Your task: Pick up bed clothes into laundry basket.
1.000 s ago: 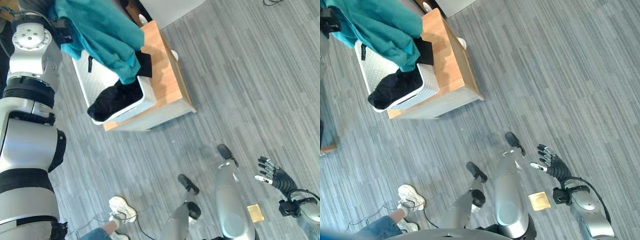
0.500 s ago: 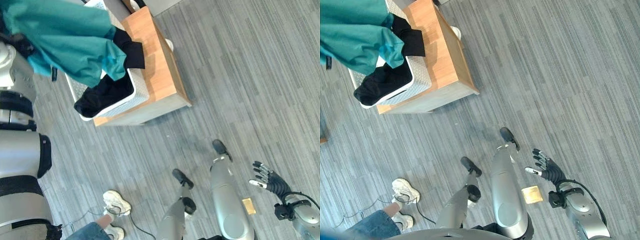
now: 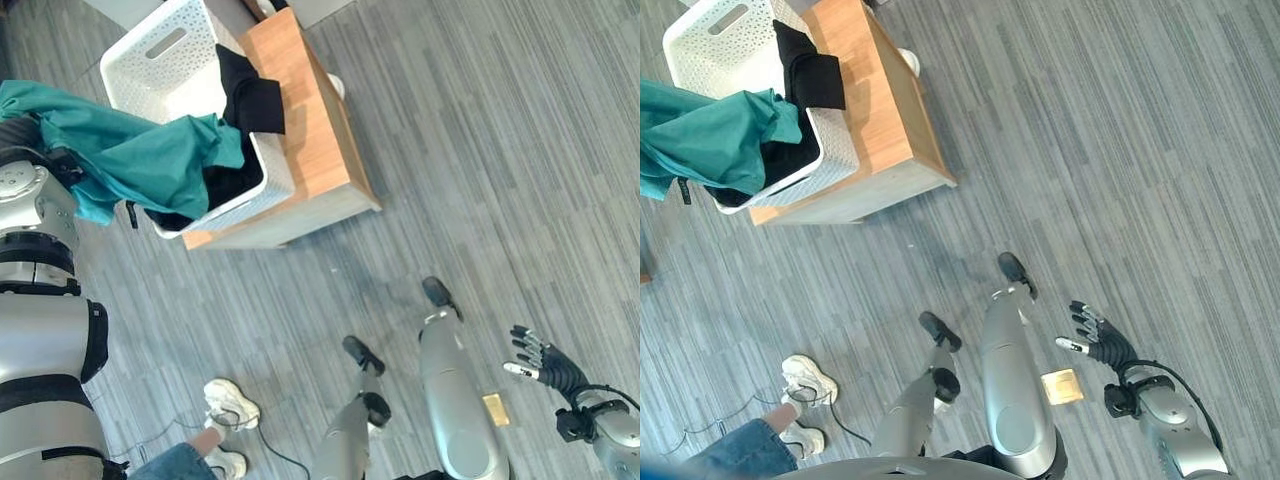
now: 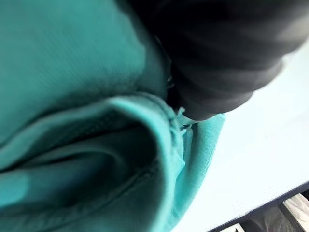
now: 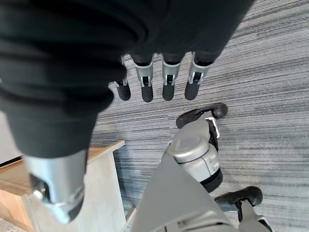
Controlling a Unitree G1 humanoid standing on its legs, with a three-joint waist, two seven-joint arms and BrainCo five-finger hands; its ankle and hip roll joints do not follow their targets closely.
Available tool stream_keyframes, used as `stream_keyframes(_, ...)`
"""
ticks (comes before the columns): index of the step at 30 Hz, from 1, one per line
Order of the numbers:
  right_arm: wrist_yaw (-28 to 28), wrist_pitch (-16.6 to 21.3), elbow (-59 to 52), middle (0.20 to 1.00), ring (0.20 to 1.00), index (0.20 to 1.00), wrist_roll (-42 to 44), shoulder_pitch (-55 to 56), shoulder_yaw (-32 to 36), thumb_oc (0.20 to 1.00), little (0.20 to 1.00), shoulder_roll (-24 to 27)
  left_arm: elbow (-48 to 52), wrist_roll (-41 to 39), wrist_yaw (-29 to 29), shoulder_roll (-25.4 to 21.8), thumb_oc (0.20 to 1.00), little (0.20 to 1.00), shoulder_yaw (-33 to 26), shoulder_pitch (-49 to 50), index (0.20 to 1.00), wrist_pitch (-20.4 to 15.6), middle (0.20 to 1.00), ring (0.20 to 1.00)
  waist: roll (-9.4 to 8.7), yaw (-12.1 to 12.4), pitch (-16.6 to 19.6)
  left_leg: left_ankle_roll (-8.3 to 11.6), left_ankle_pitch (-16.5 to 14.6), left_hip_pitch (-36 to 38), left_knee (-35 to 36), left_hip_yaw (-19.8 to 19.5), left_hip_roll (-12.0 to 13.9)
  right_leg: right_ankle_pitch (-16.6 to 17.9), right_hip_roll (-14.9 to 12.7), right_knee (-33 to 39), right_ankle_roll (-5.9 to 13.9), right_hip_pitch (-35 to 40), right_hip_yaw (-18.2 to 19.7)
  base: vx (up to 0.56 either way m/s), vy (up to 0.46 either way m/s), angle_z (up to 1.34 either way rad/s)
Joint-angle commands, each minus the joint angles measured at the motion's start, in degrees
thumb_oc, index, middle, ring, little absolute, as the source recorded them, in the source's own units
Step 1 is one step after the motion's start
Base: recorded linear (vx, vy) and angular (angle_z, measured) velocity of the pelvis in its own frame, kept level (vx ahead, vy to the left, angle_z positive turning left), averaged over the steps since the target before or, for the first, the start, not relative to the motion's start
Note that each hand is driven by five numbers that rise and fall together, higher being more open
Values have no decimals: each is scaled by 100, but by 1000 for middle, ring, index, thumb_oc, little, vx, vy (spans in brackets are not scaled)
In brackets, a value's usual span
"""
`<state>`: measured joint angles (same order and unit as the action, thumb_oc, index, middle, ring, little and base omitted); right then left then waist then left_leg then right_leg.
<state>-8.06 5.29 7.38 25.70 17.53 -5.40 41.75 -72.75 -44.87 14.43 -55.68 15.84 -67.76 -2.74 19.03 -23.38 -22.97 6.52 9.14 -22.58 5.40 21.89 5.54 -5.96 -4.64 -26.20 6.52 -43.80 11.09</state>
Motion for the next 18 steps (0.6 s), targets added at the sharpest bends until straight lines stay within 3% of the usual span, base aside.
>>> stream_keyframes(1, -60, 25, -226, 1000, 1000, 1000, -6, 58, 56, 1000, 1000, -178, -355, 80, -63, -633, 200, 200, -208, -689, 200, -119, 200, 200, -42, -348, -506, 296, -483, 922, -40, -157, 6, 467, 368, 1920, -158, 1347, -267, 24, 7, -6)
stream_keyframes(8, -77, -12, -200, 1000, 1000, 1000, 0, 96, 173, 1000, 1000, -244, -471, 282, -156, -820, 200, 200, -13, -870, 200, -32, 200, 200, 27, -359, -505, 266, -527, 948, -40, -82, -27, 466, 371, 1948, -142, 1320, -217, 24, -1, -5)
stream_keyframes(9, -77, -12, -200, 1000, 1000, 1000, 0, 96, 173, 1000, 1000, -245, -473, 282, -157, -821, 241, 241, -11, -872, 241, -32, 241, 241, 27, -359, -505, 266, -527, 947, -40, -82, -27, 466, 371, 1948, -142, 1319, -217, 14, 1, -5)
stream_keyframes(10, -76, -26, -158, 1000, 1000, 1000, -12, 107, 181, 1000, 1000, -255, -522, 328, -160, -849, 1000, 1000, -27, -858, 1000, 5, 1000, 1000, 44, -354, -505, 263, -530, 950, -40, -82, -29, 451, 373, 1931, -142, 1307, -220, 13, -1, -5)
stream_keyframes(18, -22, -42, -12, 1000, 1000, 1000, 24, 95, 288, 1000, 1000, -310, -519, 162, -184, -765, 1000, 1000, -119, -856, 1000, -3, 1000, 1000, 84, -363, -491, 247, -557, 977, -40, -98, -50, 431, 380, 1890, -153, 1294, -243, 3, 0, -1)
